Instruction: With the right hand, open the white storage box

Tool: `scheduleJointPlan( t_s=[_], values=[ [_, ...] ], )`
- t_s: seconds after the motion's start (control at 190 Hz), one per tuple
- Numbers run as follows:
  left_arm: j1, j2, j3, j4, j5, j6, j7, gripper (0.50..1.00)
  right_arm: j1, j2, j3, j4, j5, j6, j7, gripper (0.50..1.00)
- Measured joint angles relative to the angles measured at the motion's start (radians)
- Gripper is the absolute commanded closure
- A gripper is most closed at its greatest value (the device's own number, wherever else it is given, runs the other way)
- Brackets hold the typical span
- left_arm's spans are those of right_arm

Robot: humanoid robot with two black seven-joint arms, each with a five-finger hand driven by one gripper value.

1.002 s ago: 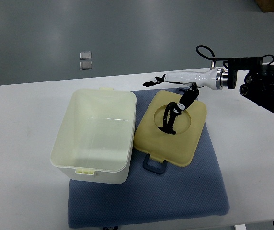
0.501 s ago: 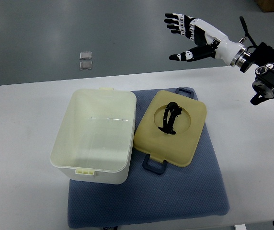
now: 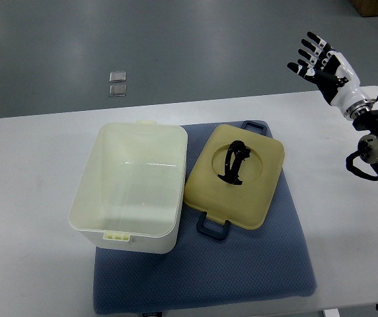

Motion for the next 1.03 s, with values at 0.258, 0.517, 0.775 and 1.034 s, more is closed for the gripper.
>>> scheduleJointPlan(
  t_s=[0.258,0.517,0.775,1.034],
  values=[
    [0.000,0.000,-0.001,0.000,0.000,0.000,0.000,0.500,-0.045,0.042,0.004,0.000,0.071,0.038,-0.060,0.574],
    [0.000,0.000,0.000,0.000,0.000,0.000,0.000,0.500,-0.049,0.063,0.007,0.001,0.176,0.085,-0.061,0.574],
    [0.000,0.000,0.000,0.000,0.000,0.000,0.000,0.500,-0.049,0.106,0.008,0.001,0.198,0.069,-0.052,0.574],
    [0.000,0.000,0.000,0.000,0.000,0.000,0.000,0.500,-0.049,0.107,0.008,0.001,0.198,0.065,-0.050,0.574]
  ],
)
